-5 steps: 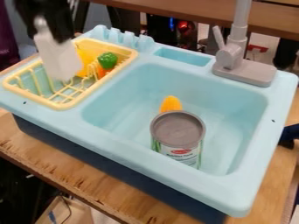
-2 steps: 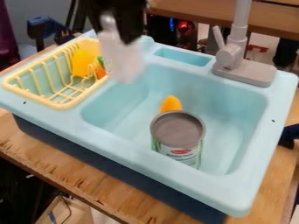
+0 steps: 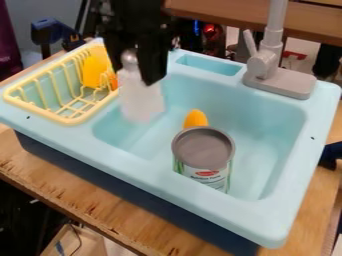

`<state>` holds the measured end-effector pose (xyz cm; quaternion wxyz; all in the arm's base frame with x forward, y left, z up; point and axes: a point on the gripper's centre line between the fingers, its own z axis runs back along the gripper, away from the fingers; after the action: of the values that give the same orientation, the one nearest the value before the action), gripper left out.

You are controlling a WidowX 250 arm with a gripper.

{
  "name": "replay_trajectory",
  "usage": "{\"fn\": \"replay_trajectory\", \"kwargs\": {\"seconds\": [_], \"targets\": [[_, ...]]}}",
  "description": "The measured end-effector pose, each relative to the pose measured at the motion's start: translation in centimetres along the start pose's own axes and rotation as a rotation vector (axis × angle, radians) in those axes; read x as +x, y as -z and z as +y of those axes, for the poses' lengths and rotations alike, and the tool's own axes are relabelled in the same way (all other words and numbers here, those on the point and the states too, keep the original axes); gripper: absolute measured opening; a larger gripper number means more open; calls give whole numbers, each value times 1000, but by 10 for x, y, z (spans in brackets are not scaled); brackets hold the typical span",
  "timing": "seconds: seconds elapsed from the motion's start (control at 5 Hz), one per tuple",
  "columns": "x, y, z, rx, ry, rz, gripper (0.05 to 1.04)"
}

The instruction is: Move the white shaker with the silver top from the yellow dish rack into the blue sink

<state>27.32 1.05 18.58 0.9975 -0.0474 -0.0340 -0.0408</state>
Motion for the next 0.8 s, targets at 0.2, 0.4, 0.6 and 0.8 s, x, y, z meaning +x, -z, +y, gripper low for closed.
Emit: {"fn": "replay_trajectory", "kwargs": {"seconds": [0.2, 0.4, 0.6, 0.8], "targets": [[-3, 24, 5, 9, 12, 39, 624], [-4, 45, 6, -2, 13, 64, 624], [-4, 59, 6, -21, 28, 104, 624], [-3, 60, 6, -21, 41, 101, 705]]}}
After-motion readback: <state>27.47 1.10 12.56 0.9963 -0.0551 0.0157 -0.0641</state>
